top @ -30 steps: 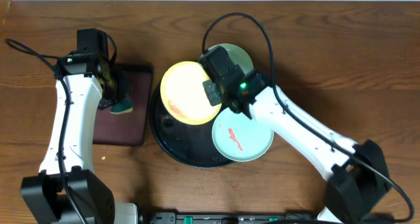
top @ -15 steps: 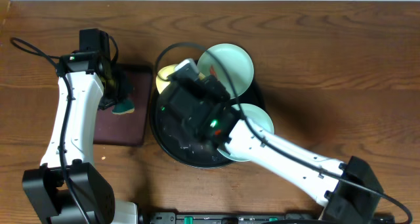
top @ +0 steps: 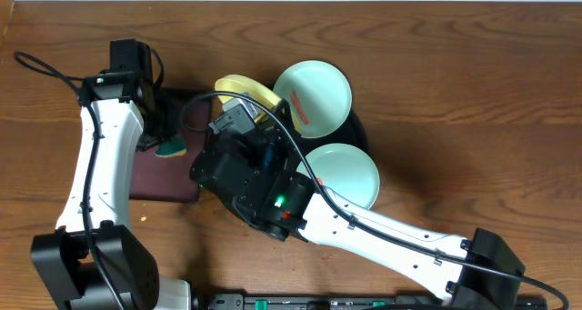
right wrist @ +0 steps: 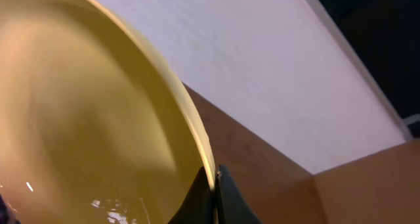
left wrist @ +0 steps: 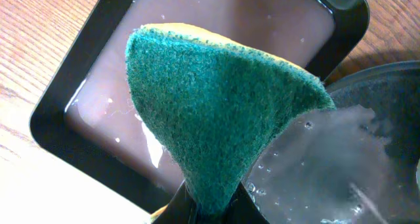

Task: Clean dirty plates on tray and stack at the side
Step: 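Lift yellow plate with right gripper and place it right of tray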

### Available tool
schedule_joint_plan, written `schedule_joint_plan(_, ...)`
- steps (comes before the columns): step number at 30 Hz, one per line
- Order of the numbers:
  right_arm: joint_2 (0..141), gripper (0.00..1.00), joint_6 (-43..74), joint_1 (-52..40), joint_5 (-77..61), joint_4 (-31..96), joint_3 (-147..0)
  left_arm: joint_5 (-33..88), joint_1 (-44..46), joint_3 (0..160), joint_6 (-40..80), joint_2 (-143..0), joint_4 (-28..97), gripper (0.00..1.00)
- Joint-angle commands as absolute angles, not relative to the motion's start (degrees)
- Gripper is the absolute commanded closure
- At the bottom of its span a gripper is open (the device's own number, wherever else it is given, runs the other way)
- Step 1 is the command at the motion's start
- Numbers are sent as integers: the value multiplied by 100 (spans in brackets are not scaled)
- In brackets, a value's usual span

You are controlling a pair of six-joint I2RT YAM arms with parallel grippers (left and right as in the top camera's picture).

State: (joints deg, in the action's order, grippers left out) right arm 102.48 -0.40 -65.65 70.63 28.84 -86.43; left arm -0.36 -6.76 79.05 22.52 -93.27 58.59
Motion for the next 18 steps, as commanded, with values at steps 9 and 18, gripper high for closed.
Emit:
schedule_joint_plan(9, 10151, 99, 1116, -6189, 5662, 3922, -8665, -67, -701, 7885, 2300, -9367, 5865, 92)
schedule_joint_plan(18, 9944, 99, 1347, -4831, 1295, 4300, -8750, -67, -701, 7885, 2300, -9367, 5865, 92)
